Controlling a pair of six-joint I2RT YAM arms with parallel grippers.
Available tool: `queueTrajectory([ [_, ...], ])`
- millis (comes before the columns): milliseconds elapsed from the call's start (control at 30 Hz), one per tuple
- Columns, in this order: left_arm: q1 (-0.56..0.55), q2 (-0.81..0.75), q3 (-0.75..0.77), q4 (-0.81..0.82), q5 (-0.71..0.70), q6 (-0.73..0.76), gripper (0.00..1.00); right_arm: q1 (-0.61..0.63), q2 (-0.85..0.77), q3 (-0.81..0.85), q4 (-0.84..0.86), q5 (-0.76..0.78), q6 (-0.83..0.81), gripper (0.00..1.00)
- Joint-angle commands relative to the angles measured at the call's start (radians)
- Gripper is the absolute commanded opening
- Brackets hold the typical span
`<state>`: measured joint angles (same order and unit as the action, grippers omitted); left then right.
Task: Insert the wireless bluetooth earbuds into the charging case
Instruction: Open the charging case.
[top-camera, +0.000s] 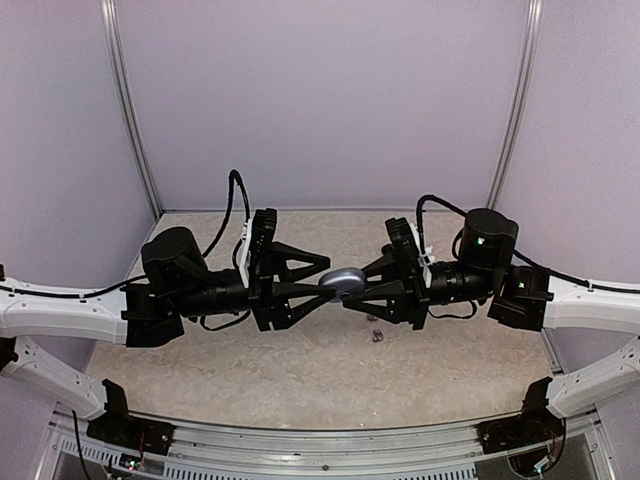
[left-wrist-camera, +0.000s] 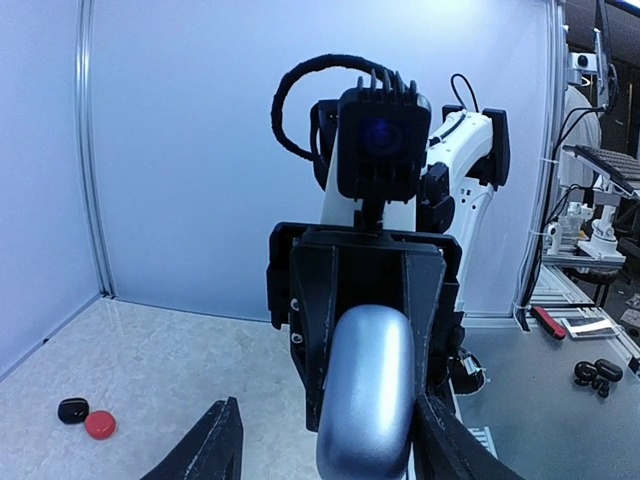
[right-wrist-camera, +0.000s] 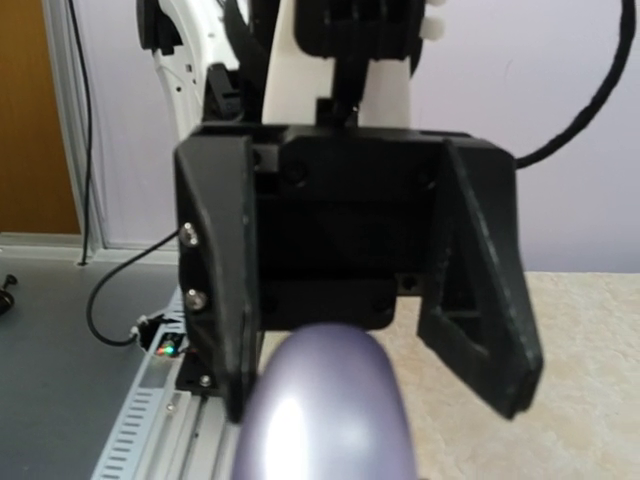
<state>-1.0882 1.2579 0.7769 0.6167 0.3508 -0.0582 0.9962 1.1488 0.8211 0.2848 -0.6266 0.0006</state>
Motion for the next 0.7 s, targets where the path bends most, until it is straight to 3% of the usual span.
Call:
queueTrajectory([
  [0,0.011,0.000,0.037,-0.003,-0.052,-0.026,0.58,-0.007,-0.021,-0.006,-0.028,-0.006,-0.047,0.14],
  [667,0.073,-0.009,0.023,0.029,-0.069,-0.111,0.61,-0.007,-0.020,-0.020,-0.049,0.013,-0.069,0.09],
])
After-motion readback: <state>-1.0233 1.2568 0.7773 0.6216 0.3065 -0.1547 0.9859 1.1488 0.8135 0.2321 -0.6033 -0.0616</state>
